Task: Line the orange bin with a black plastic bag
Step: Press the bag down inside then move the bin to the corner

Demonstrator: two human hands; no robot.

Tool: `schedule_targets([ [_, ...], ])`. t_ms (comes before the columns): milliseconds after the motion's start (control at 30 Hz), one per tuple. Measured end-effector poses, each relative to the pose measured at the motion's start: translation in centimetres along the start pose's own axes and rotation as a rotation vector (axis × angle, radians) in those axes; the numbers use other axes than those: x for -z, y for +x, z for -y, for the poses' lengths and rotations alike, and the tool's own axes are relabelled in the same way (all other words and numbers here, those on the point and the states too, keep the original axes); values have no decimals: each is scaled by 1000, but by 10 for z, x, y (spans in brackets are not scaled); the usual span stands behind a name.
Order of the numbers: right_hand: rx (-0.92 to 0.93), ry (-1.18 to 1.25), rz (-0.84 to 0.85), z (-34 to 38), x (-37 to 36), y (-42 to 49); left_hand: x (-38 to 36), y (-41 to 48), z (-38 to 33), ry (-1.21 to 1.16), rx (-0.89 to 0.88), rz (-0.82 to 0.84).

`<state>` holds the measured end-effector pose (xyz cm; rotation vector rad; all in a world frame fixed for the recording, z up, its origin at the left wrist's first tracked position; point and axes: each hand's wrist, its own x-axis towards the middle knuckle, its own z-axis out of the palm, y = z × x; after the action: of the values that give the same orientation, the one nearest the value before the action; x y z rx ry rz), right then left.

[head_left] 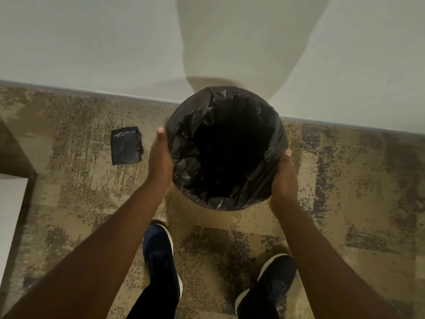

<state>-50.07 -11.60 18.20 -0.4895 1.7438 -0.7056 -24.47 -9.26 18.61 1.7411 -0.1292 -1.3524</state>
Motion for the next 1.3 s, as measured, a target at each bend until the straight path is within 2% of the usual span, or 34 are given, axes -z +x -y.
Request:
schedule_targets([
  [67,-96,92,28,3,3,0,2,4,-2,-78,69,-25],
  [100,-70,71,2,5,3,-3,2,5,-3,-10,51,-56],
  [133,22,-22,-68,8,4,-5,2,5,-3,162,-40,-115],
  [167,189,-200,-164,9,6,-6,4,6,-1,431,-207,-199],
  [233,650,-681,-240,12,7,-6,3,5,-1,1013,-723,-306],
  [267,876,-891,-182,16,1,-6,-3,3,-2,1233,-991,-235],
  [300,1048,-1066,-72,19,-8,-6,-11,1,-1,1413,-1162,-73],
  [333,1145,-1235,70,21,-20,-4,-20,0,4,1583,-1209,120],
  [367,1166,-1432,221,21,-32,-2,-28,1,8,1766,-1150,288],
  [433,1061,-1881,463,19,-46,7,-37,7,14,2146,-889,465],
  [467,988,-2078,523,19,-47,17,-38,12,14,2305,-764,487],
  [533,853,-2352,539,23,-42,37,-36,25,11,2517,-580,472],
  [633,735,-2493,491,29,-32,56,-32,34,9,2626,-447,400],
  [800,737,-2517,516,31,-31,55,-33,30,5,2677,-392,372],
  [867,818,-2480,499,35,-39,47,-40,25,5,2665,-475,369],
  [967,1128,-2464,410,45,-59,38,-61,18,4,2665,-764,377],
  [1100,1398,-2548,207,71,-77,49,-81,30,-14,2695,-1073,236],
  [1200,1453,-2664,107,89,-74,70,-77,48,-32,2709,-1101,114],
  [1300,1428,-2742,110,95,-62,84,-62,62,-39,2708,-1084,142],
])
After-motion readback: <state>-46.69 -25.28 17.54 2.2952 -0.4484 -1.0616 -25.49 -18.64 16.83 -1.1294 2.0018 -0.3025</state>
